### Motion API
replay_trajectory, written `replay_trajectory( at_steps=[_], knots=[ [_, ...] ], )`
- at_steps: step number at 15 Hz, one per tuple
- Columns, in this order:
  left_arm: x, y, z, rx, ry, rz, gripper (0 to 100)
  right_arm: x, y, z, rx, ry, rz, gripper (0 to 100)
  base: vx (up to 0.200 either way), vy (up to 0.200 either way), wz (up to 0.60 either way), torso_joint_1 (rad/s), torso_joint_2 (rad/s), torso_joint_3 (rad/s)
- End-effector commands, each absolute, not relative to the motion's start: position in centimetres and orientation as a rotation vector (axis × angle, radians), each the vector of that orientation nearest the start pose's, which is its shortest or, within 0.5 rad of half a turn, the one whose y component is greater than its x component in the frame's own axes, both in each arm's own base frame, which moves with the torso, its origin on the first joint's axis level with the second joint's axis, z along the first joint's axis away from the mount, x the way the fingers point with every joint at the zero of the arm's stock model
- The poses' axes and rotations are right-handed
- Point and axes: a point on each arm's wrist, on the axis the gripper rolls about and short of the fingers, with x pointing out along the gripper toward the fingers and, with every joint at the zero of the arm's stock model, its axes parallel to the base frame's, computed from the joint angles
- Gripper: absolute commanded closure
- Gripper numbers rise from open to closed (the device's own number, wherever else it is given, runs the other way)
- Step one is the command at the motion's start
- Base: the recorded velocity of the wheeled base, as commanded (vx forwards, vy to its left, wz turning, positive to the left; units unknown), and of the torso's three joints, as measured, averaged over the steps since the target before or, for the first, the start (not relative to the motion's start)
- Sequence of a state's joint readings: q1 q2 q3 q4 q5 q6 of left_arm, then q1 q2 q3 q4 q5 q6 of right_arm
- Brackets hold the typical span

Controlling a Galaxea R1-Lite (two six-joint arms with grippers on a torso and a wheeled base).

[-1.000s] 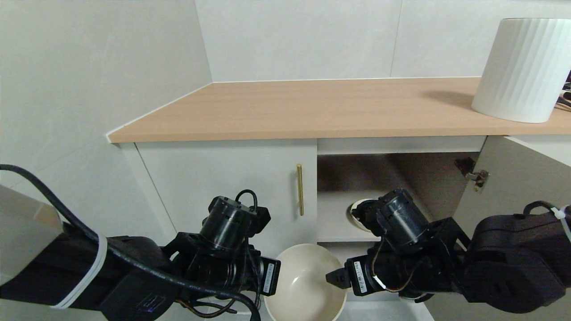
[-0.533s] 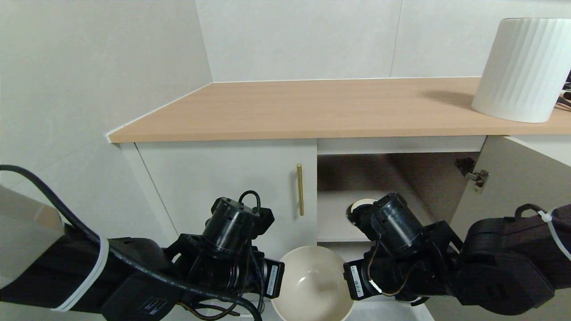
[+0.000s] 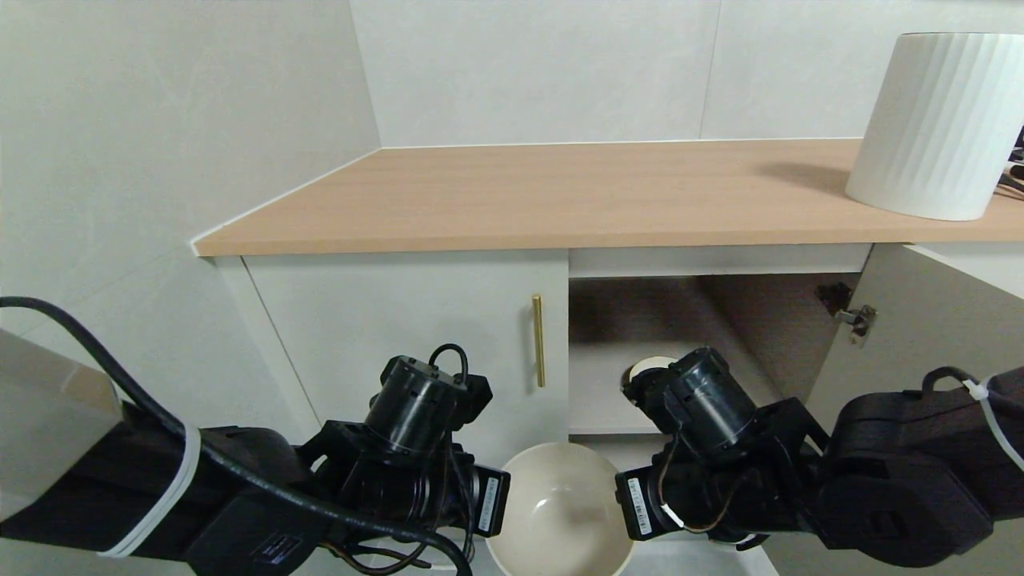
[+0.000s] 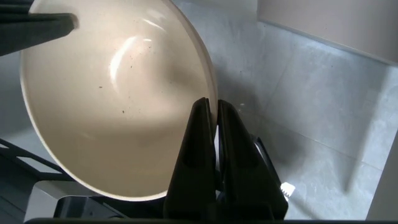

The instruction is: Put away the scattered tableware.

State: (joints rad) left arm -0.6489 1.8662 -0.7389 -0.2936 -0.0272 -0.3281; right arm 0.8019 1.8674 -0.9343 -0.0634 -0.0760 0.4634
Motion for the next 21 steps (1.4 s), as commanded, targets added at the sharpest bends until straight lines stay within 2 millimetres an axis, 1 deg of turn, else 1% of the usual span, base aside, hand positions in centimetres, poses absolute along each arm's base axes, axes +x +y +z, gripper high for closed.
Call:
replay_trajectory(
  at_steps=[1,9,11,12,13,16,17,18,21],
  knots=[
    [23.8,-18.2,8.6,-0.038,0.899,-0.494,0,22.3,22.8,11.2,0.040,0.936,0.471,100,0.000,0.000,0.00,0.000,0.00,0.000],
    [23.8,-18.2,8.7,-0.042,0.892,-0.495,0,22.4,22.8,10.8,0.034,0.943,0.462,100,0.000,0.000,0.00,0.000,0.00,0.000],
    [23.9,-18.2,9.2,-0.061,0.860,-0.501,0,23.1,23.0,9.6,-0.004,0.939,0.383,100,0.000,0.000,0.00,0.000,0.00,0.000],
    [24.0,-18.2,9.3,-0.070,0.837,-0.507,0,23.7,23.0,9.2,-0.007,0.929,0.353,100,0.000,0.000,0.00,0.000,0.00,0.000],
    [24.0,-18.2,9.3,-0.084,0.800,-0.517,0,24.6,22.5,8.8,-0.001,0.912,0.307,100,0.000,0.000,0.00,0.000,0.00,0.000],
    [24.0,-18.3,9.2,-0.095,0.766,-0.526,0,27.6,20.7,8.4,0.077,0.845,0.235,100,0.000,0.000,0.00,0.000,0.00,0.000],
    [24.0,-18.3,9.2,-0.095,0.766,-0.526,0,28.6,19.8,8.3,0.104,0.818,0.206,100,0.000,0.000,0.00,0.000,0.00,0.000],
    [24.0,-18.3,9.2,-0.096,0.767,-0.526,0,29.7,18.4,8.1,0.124,0.801,0.163,100,0.000,0.000,0.00,0.000,0.00,0.000],
    [24.0,-18.3,9.1,-0.094,0.768,-0.526,0,32.2,16.0,8.0,0.190,0.728,0.095,100,0.000,0.000,0.00,0.000,0.00,0.000]
  ],
)
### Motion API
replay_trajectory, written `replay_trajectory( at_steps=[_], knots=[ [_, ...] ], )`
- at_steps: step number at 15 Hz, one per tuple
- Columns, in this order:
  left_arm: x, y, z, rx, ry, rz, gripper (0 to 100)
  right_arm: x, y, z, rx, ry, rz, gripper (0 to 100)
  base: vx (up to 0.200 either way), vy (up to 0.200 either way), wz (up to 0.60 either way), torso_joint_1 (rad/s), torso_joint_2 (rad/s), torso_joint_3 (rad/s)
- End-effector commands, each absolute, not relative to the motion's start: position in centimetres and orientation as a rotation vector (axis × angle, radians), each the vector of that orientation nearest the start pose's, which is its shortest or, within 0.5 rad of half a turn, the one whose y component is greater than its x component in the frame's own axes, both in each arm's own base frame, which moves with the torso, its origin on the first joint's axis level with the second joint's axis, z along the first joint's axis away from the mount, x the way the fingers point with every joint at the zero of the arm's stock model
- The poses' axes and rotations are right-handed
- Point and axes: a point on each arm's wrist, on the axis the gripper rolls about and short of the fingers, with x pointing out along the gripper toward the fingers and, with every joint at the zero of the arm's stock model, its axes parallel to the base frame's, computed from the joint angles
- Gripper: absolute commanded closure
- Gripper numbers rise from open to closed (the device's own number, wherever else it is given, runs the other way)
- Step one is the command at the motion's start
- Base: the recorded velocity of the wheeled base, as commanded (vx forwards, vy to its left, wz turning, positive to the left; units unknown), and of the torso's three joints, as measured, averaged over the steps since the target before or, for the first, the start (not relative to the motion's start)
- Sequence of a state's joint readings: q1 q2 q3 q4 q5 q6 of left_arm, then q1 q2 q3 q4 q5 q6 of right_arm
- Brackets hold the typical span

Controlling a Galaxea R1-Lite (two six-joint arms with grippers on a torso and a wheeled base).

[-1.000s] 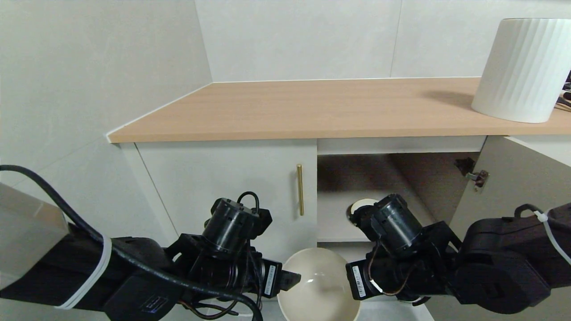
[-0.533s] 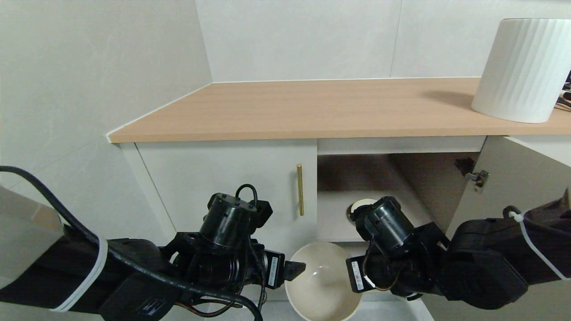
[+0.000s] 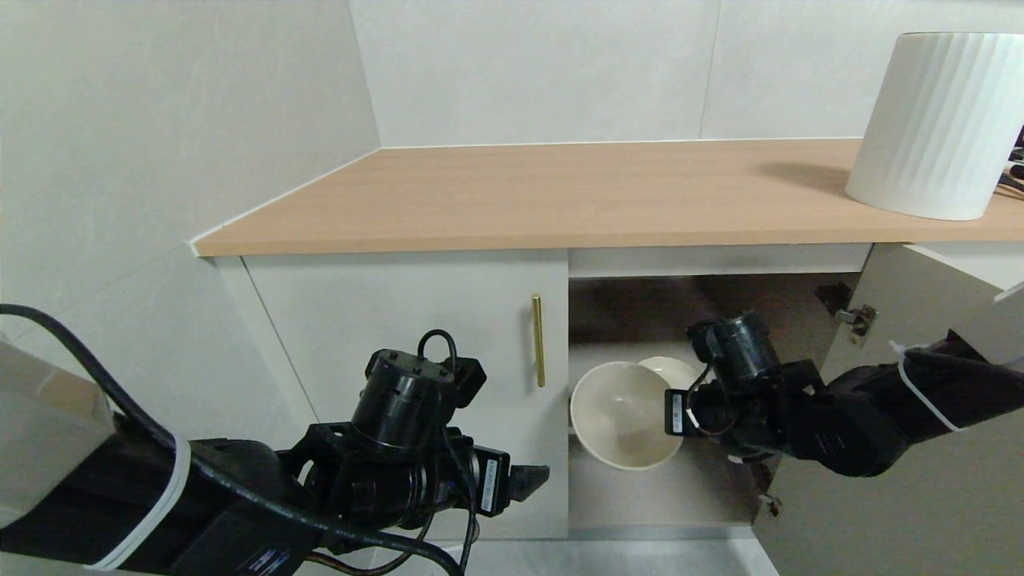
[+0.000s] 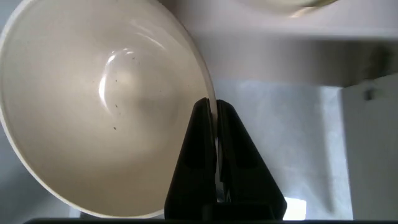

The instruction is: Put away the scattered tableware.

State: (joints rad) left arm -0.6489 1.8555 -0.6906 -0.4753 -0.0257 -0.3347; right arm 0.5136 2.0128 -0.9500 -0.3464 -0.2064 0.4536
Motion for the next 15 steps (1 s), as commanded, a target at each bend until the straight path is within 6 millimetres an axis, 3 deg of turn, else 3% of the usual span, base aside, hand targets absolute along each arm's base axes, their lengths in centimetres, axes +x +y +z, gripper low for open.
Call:
replay_trajectory(
  at_steps=[1,8,15],
  knots=[
    [24.0,-18.3,9.1,-0.094,0.768,-0.526,0,33.0,15.7,7.7,0.208,0.692,0.085,100,0.000,0.000,0.00,0.000,0.00,0.000],
    [24.0,-18.3,9.1,-0.095,0.770,-0.525,0,38.0,13.2,5.5,0.323,0.579,-0.057,100,0.000,0.000,0.00,0.000,0.00,0.000],
    [24.0,-18.3,9.0,-0.094,0.771,-0.524,0,41.6,10.9,2.8,0.399,0.564,-0.177,100,0.000,0.000,0.00,0.000,0.00,0.000]
  ],
)
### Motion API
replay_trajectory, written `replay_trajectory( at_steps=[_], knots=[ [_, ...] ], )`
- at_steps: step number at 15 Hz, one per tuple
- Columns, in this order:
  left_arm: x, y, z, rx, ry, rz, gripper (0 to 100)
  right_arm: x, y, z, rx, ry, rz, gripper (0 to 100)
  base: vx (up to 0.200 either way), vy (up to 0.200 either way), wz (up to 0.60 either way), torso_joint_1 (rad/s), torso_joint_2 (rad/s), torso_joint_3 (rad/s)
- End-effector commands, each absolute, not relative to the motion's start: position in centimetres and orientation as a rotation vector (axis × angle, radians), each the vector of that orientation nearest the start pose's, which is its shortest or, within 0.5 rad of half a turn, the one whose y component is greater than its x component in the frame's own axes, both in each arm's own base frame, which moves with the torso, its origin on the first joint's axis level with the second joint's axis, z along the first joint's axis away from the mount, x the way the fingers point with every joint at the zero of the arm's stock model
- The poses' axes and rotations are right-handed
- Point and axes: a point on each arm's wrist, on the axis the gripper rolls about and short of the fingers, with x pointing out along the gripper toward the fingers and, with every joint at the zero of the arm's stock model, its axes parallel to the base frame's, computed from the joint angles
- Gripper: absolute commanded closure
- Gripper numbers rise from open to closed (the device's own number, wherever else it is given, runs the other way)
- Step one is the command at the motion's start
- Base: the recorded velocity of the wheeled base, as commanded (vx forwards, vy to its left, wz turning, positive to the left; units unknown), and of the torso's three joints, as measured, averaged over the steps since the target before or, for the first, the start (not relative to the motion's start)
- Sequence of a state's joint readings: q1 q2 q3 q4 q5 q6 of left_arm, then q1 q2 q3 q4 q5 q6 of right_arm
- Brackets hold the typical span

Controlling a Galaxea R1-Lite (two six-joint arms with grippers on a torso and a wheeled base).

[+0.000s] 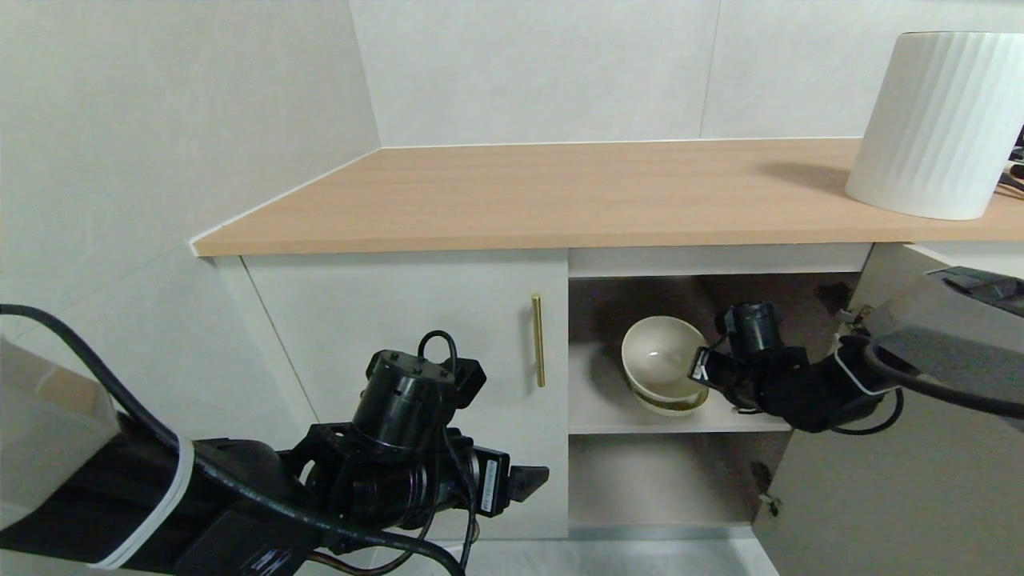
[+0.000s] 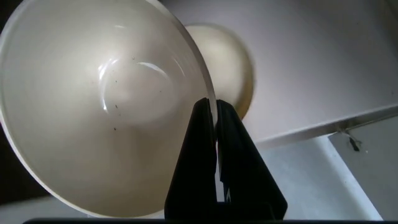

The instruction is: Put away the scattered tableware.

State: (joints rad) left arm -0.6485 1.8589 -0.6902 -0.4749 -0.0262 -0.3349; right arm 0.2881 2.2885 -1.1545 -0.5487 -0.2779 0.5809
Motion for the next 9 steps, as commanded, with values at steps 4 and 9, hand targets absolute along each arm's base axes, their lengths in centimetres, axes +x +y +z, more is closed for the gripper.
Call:
replay_trajectory(
  at_steps=[4,9],
  knots=[
    [24.0,-18.3,9.0,-0.093,0.771,-0.525,0,42.5,10.4,1.9,0.400,0.567,-0.196,100,0.000,0.000,0.00,0.000,0.00,0.000],
    [24.1,-18.3,8.9,-0.092,0.777,-0.523,0,43.3,10.3,1.4,0.401,0.559,-0.208,100,0.000,0.000,0.00,0.000,0.00,0.000]
  ],
)
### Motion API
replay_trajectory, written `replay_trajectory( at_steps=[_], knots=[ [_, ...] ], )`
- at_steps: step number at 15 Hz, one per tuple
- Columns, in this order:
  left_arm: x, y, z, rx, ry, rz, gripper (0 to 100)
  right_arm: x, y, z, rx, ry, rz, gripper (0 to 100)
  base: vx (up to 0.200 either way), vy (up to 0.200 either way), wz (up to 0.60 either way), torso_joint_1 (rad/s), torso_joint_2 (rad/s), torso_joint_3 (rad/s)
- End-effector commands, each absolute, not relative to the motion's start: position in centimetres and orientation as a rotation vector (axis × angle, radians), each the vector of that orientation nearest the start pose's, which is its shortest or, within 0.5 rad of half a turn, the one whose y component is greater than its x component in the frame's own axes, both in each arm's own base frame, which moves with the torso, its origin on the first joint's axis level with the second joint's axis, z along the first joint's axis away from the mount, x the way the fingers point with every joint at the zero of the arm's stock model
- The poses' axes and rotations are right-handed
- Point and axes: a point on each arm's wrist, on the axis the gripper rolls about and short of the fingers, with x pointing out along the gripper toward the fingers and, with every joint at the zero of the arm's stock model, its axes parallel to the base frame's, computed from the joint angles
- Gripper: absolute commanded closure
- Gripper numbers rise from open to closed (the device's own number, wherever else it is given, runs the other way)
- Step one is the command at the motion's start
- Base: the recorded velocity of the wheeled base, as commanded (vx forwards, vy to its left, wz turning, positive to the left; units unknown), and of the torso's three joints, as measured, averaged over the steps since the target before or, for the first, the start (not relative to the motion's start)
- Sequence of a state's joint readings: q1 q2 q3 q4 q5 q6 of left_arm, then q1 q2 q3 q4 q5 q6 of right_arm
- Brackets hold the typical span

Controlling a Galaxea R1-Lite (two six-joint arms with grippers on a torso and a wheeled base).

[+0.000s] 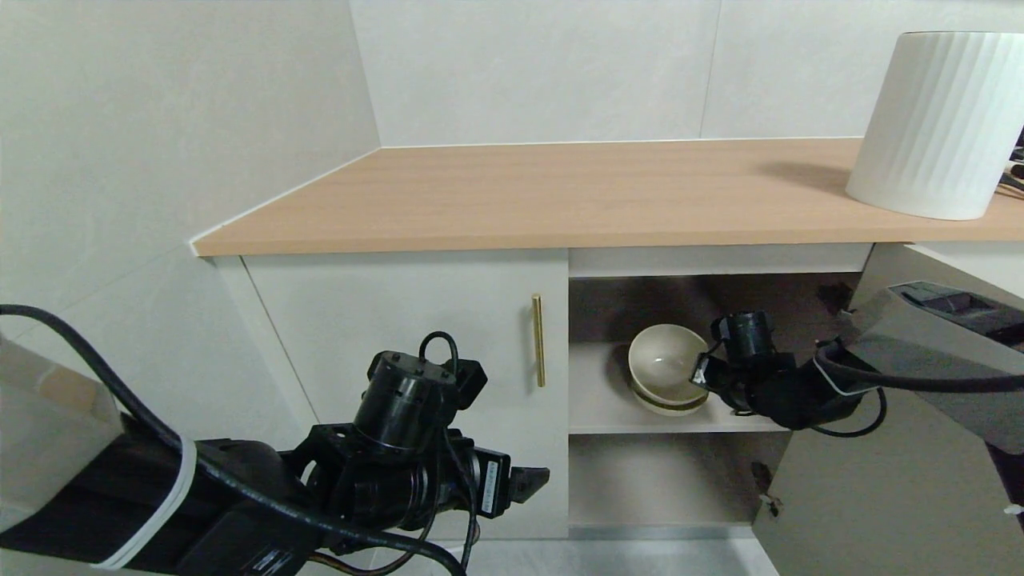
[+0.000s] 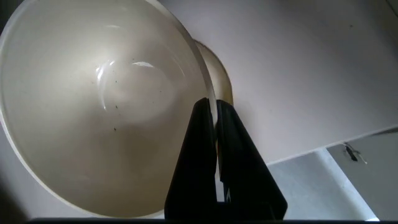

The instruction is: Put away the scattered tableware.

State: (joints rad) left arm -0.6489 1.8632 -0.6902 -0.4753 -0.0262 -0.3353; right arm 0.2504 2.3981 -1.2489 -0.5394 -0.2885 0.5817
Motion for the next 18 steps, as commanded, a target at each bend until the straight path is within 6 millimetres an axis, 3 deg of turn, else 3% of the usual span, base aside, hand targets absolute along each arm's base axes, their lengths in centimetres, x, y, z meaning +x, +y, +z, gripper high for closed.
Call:
replay_trajectory(
  at_steps=[1,7,8,15,18],
  knots=[
    [24.1,-18.4,8.7,-0.090,0.783,-0.521,0,43.3,10.3,1.4,0.401,0.559,-0.208,100,0.000,0.000,0.00,0.000,0.00,0.000],
    [24.1,-18.4,8.7,-0.090,0.783,-0.521,0,43.3,10.3,1.1,0.398,0.565,-0.209,100,0.000,0.000,0.00,0.000,0.00,0.000],
    [24.1,-18.4,8.7,-0.090,0.783,-0.521,0,43.3,10.4,1.2,0.398,0.565,-0.208,0,0.000,0.000,0.00,0.000,0.00,0.000],
    [24.2,-18.3,8.9,-0.091,0.769,-0.508,0,42.6,10.3,2.2,0.396,0.585,-0.201,0,0.000,0.000,0.00,0.000,0.00,0.000],
    [24.3,-17.4,10.3,-0.108,0.715,-0.472,0,40.4,10.5,4.3,0.401,0.603,-0.152,0,0.000,0.000,0.00,0.000,0.00,0.000]
  ],
)
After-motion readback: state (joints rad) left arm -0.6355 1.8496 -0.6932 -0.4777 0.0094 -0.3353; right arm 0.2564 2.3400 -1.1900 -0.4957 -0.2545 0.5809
